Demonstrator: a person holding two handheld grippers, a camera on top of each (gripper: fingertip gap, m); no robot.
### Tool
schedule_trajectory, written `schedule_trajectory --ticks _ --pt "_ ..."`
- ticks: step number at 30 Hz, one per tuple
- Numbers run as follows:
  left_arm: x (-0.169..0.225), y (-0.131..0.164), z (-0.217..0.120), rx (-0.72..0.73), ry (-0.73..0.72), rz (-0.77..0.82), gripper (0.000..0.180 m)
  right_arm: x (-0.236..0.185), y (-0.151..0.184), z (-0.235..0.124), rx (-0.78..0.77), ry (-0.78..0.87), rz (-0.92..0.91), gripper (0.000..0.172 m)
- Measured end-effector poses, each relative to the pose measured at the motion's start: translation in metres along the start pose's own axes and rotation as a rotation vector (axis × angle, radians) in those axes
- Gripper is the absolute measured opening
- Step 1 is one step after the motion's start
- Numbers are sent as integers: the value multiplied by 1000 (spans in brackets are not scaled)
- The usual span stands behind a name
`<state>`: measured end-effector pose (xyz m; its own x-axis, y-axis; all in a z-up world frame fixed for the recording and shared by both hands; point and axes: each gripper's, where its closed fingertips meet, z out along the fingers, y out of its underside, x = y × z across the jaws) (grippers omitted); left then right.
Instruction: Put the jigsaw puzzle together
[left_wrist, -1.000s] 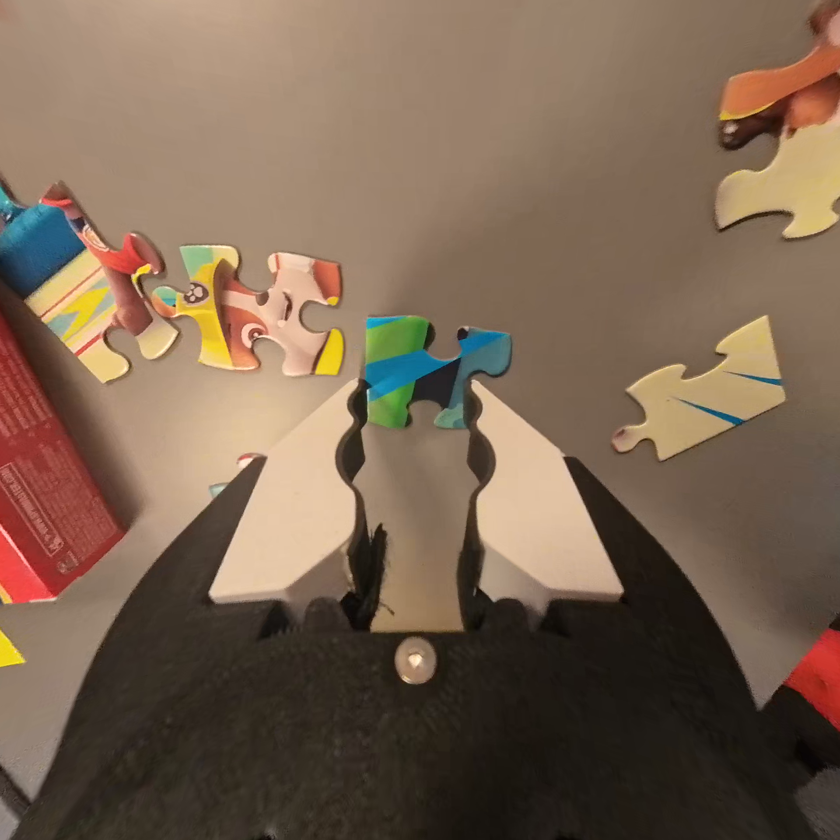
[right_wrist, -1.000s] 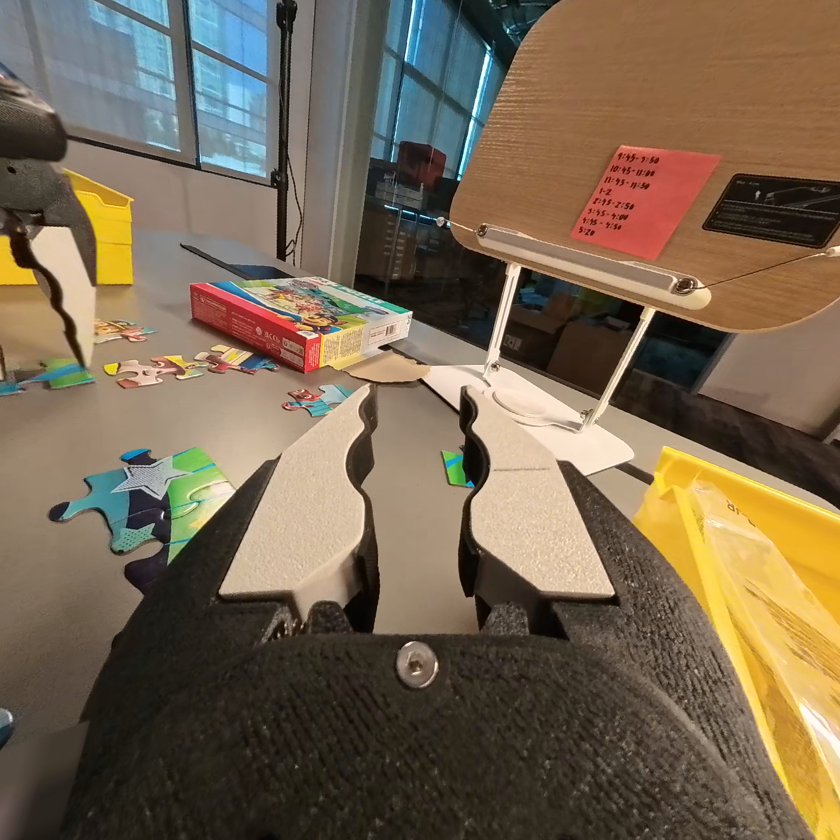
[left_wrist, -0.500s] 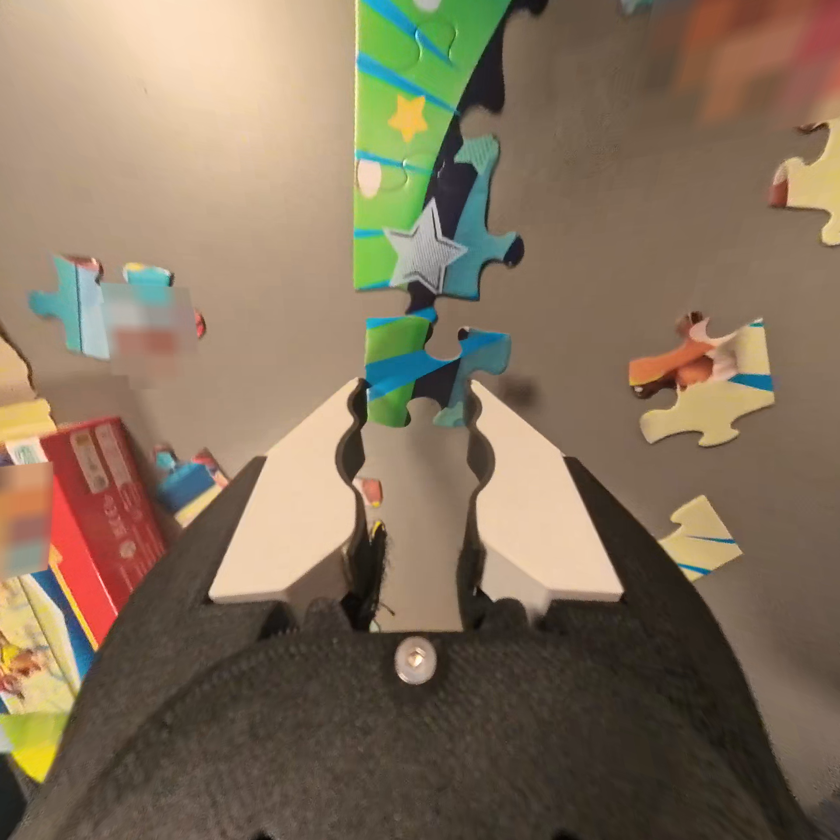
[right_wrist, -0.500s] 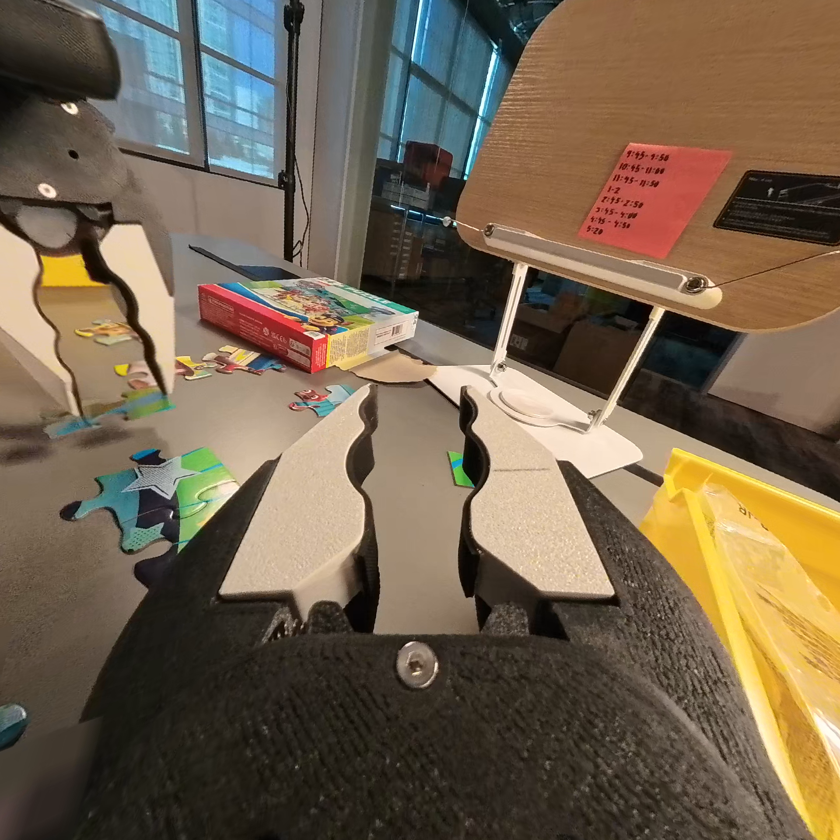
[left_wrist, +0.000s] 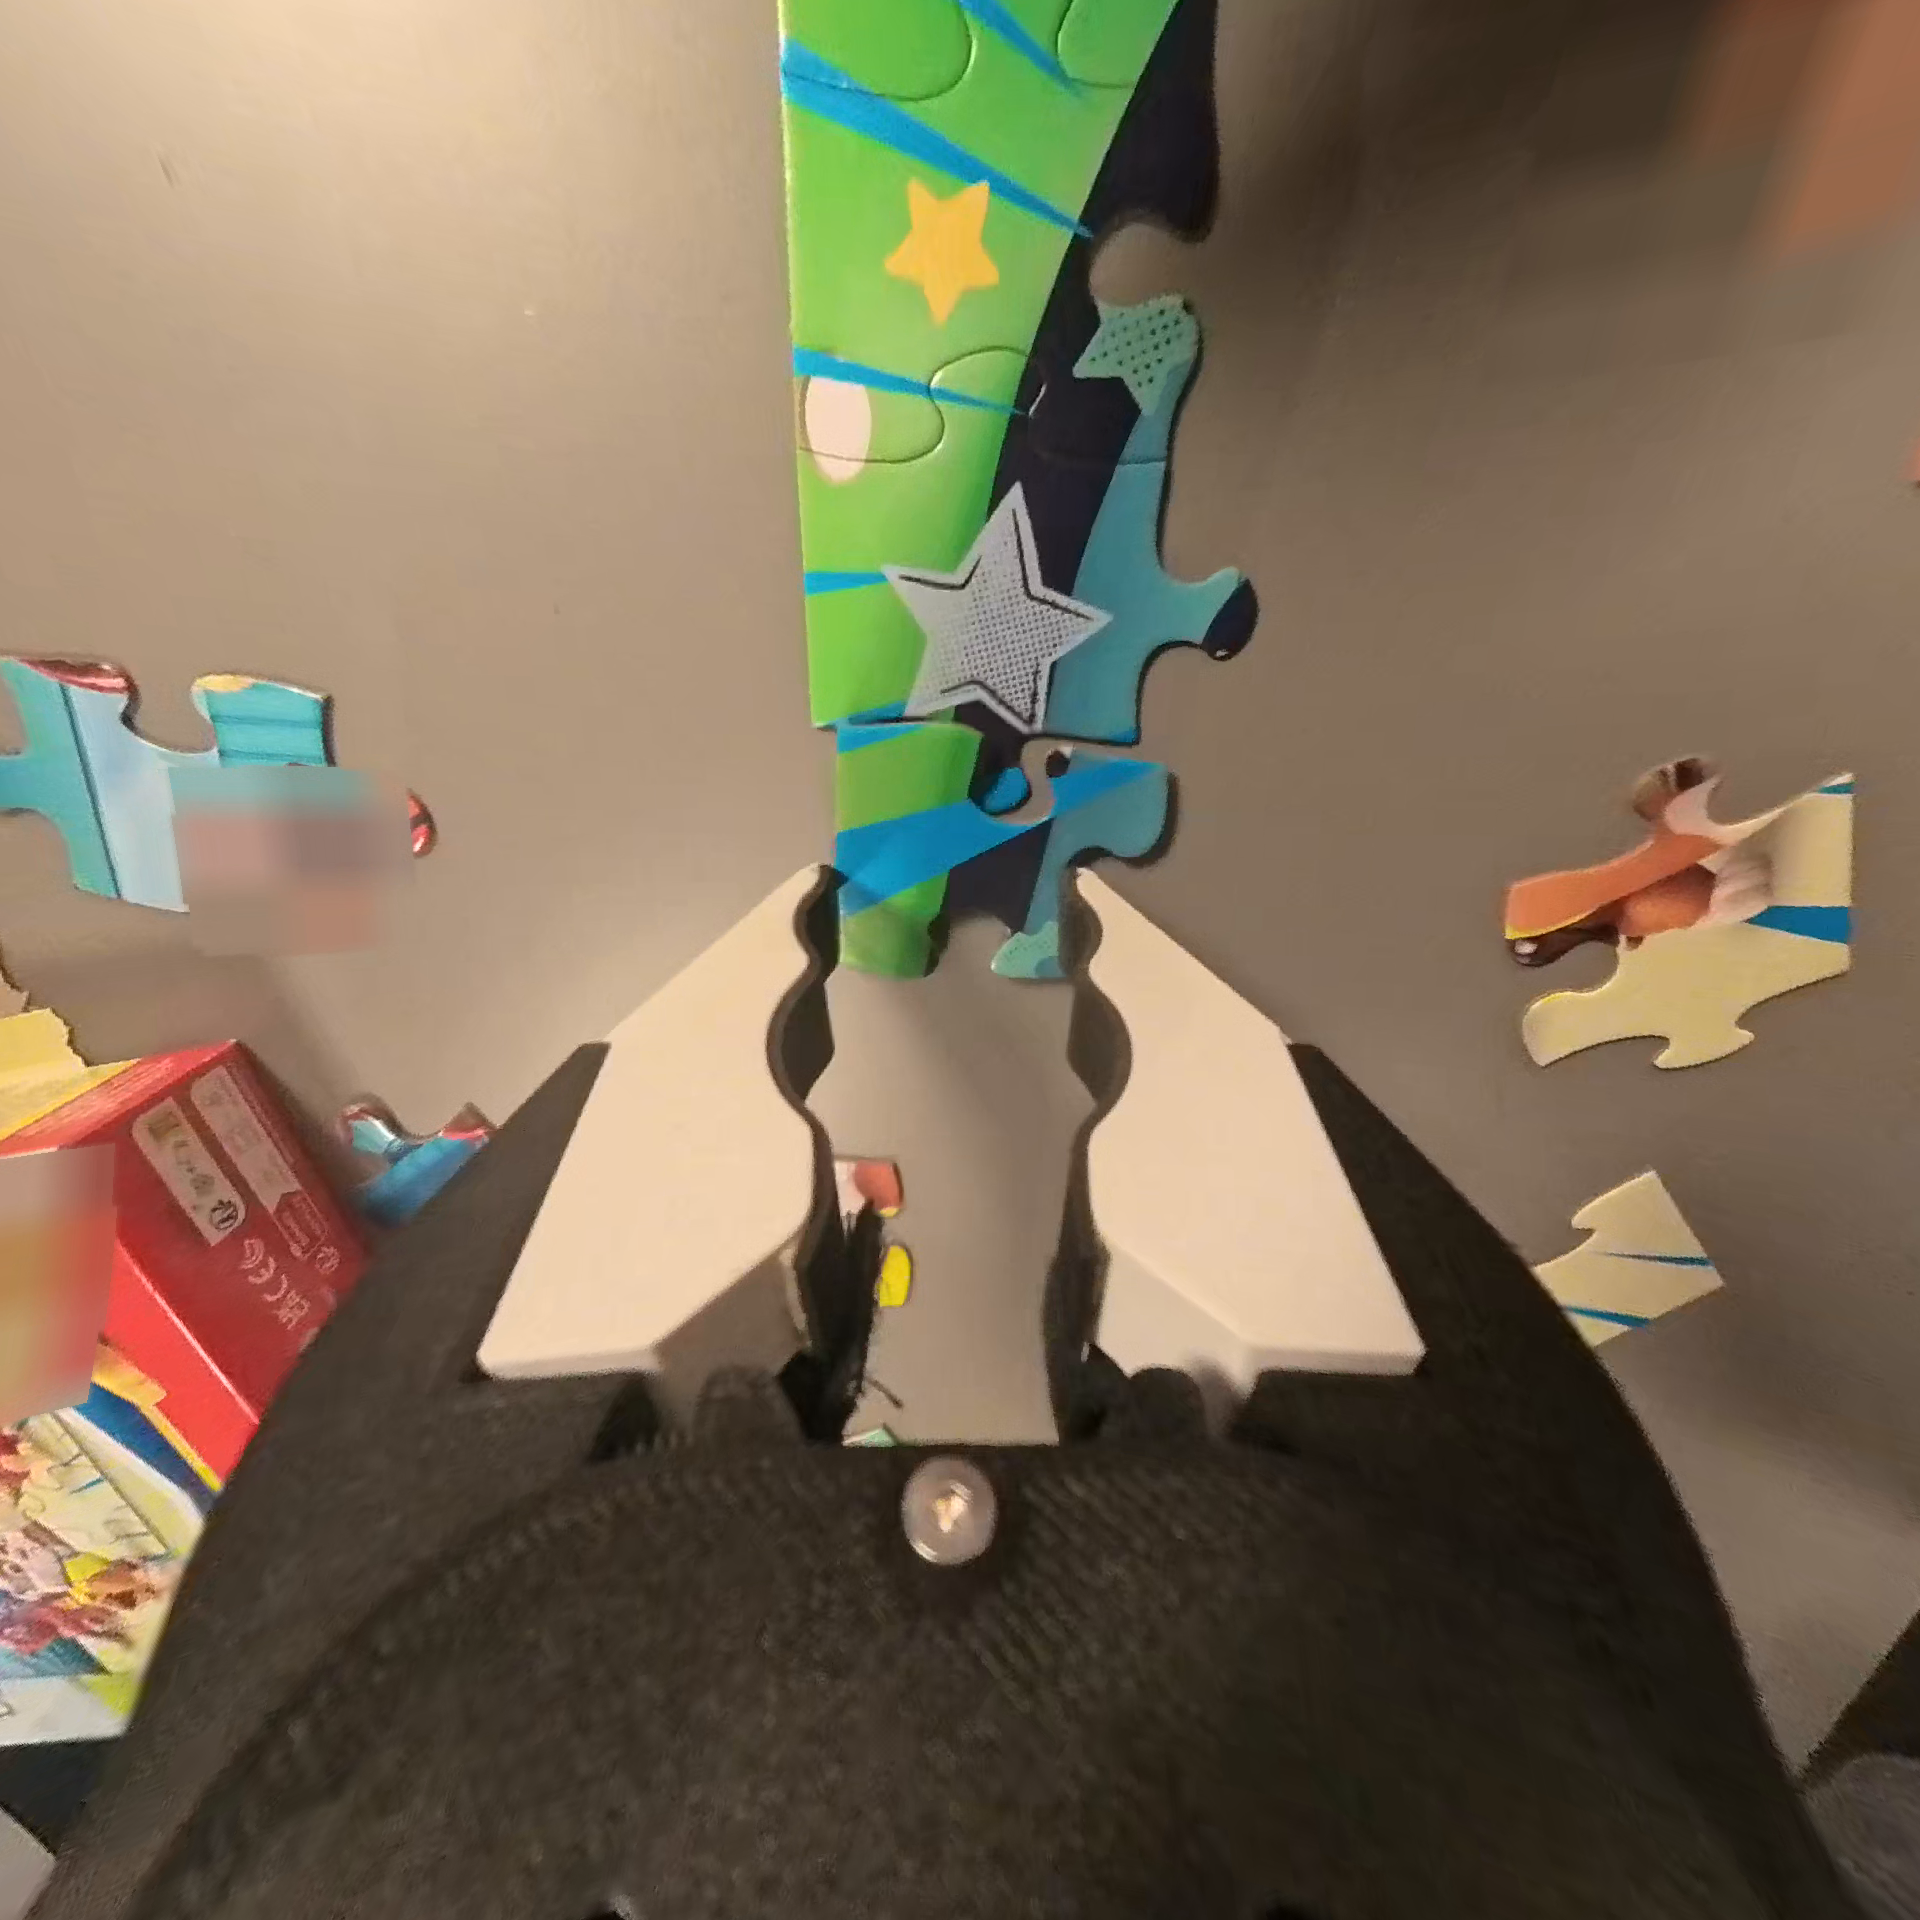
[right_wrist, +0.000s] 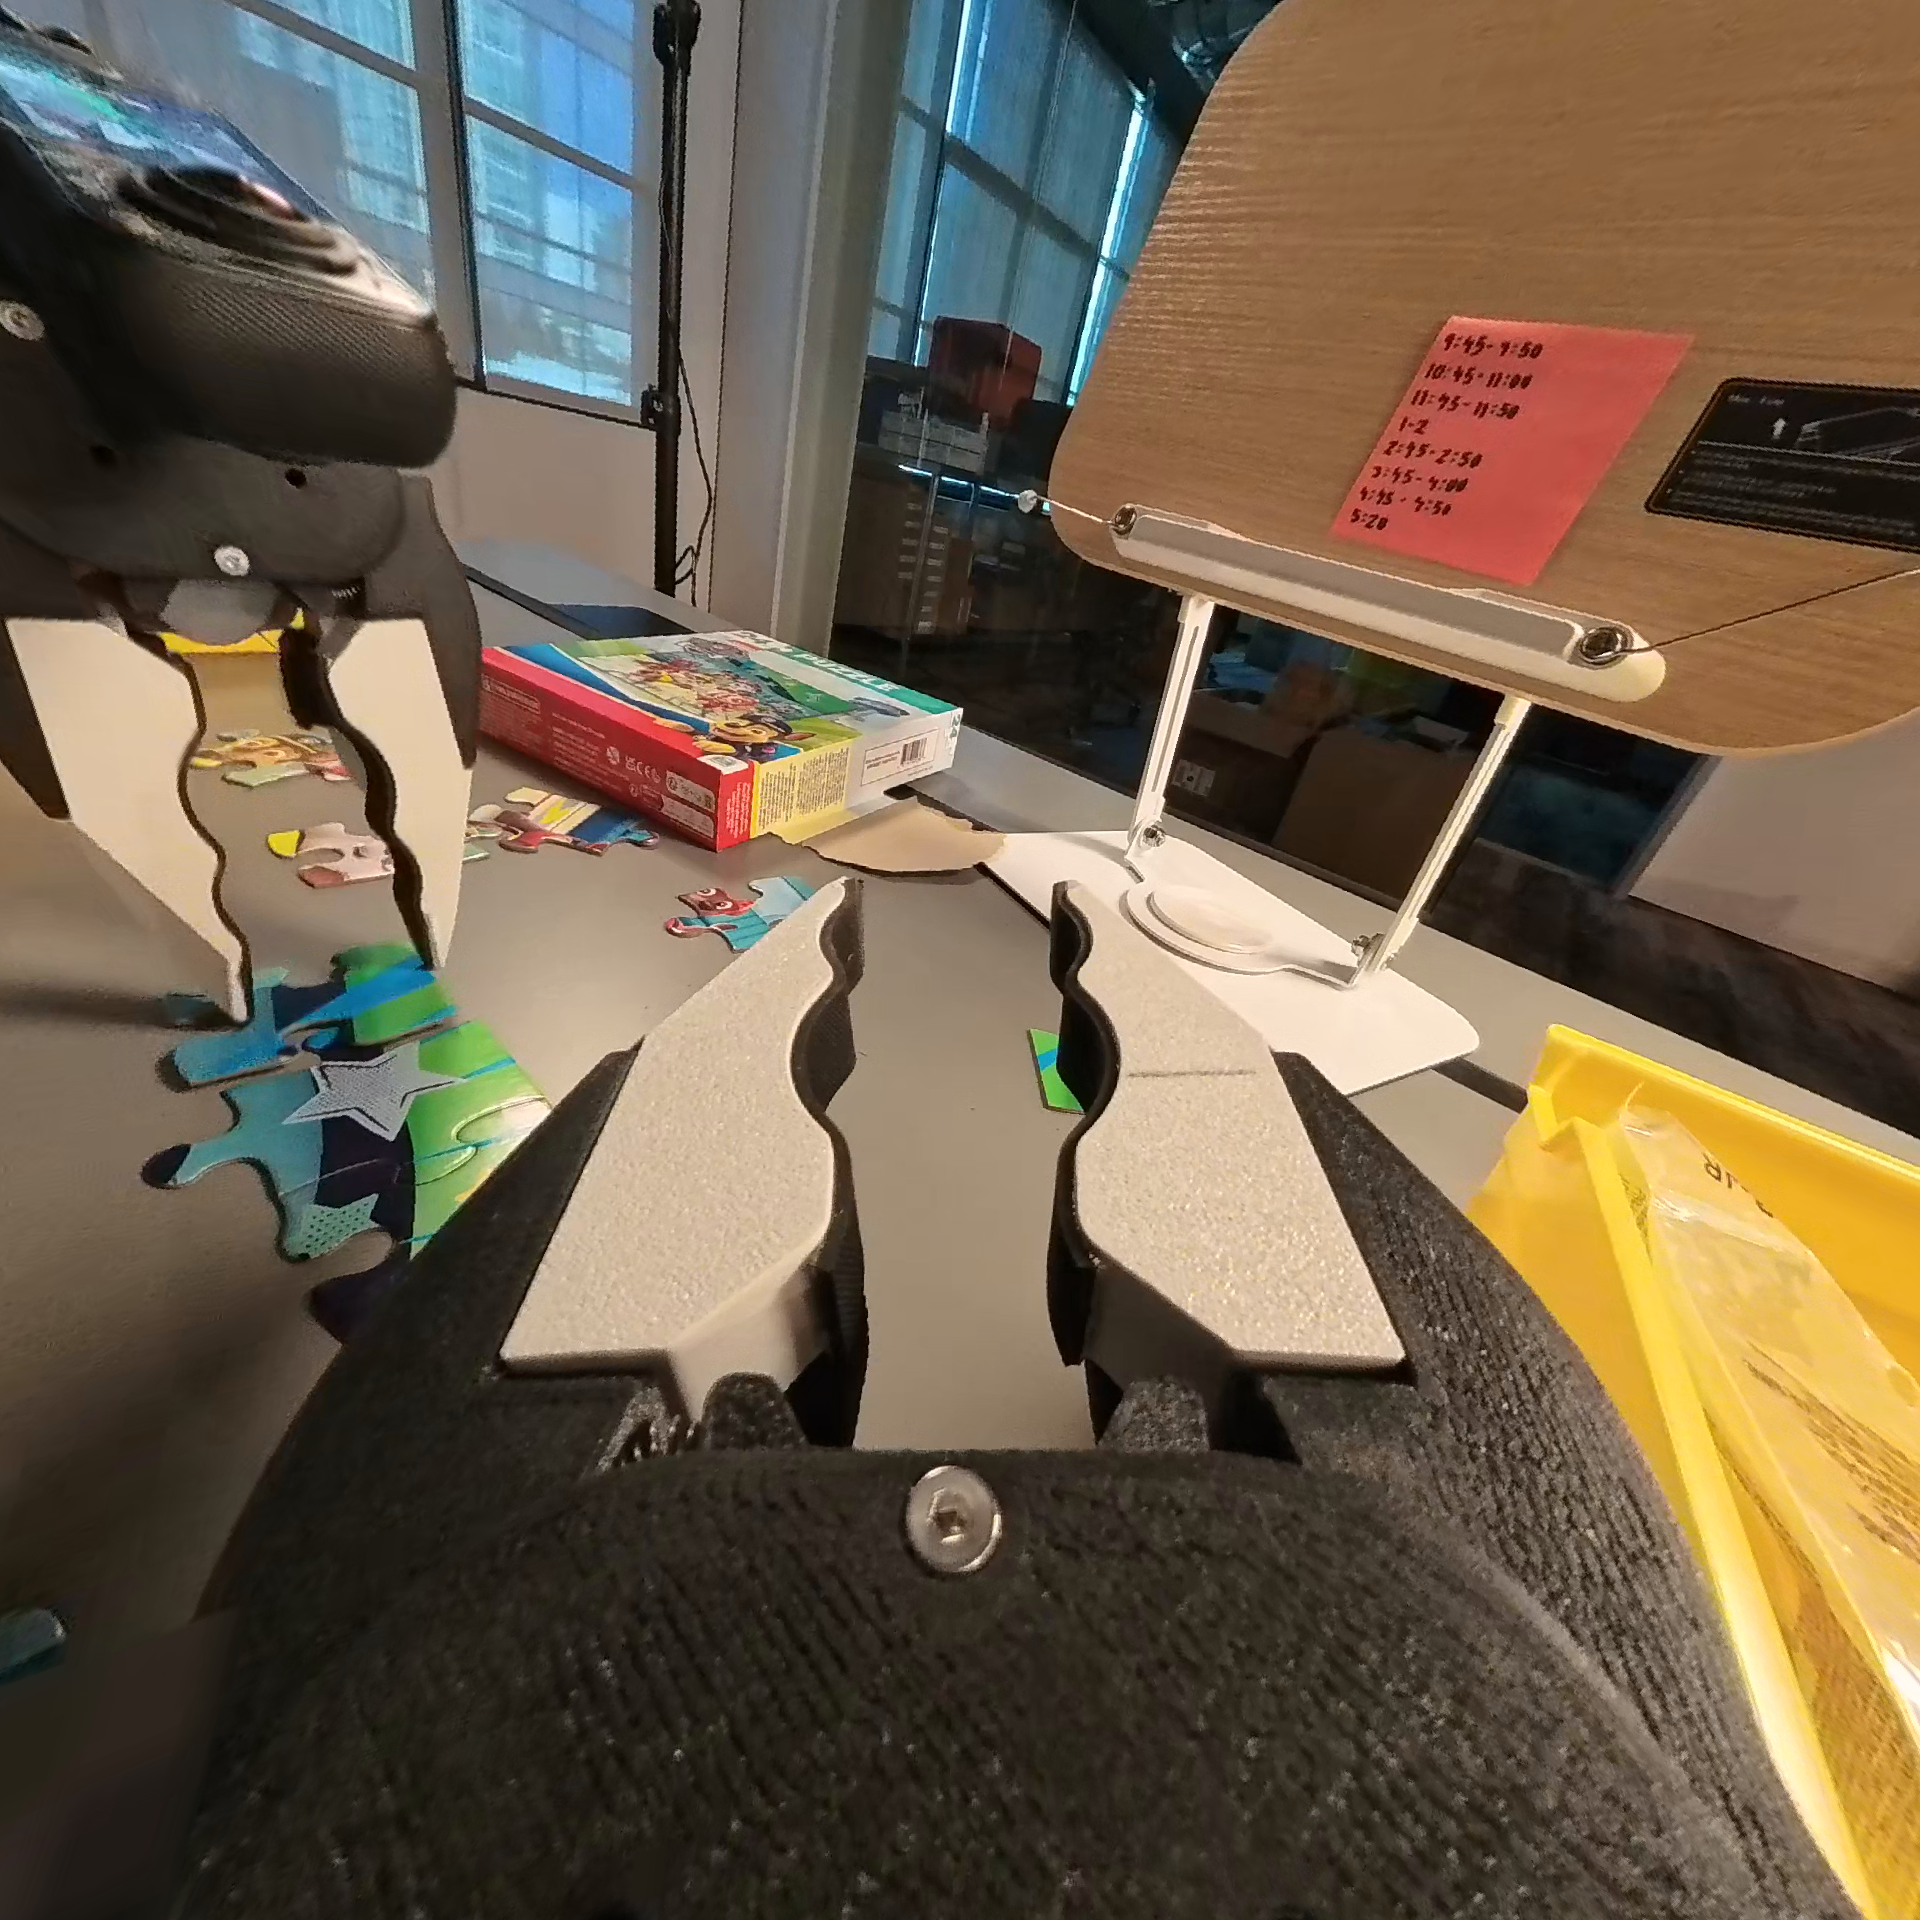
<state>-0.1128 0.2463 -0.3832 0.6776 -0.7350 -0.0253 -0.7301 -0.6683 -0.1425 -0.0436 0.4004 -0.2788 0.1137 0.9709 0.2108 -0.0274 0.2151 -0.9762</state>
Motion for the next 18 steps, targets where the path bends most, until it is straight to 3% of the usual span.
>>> schedule_trajectory --ticks 8,11,18 --pt "-5 -2 2 -22 -25 -33 42 0 0 0 0 -2 1 34" --pt "-3 -2 -1 4 -29 -56 54 0 0 0 0 -2 1 34" --pt "4 -15 -6 231 42 -109 43 0 0 0 -1 -1 3 34"
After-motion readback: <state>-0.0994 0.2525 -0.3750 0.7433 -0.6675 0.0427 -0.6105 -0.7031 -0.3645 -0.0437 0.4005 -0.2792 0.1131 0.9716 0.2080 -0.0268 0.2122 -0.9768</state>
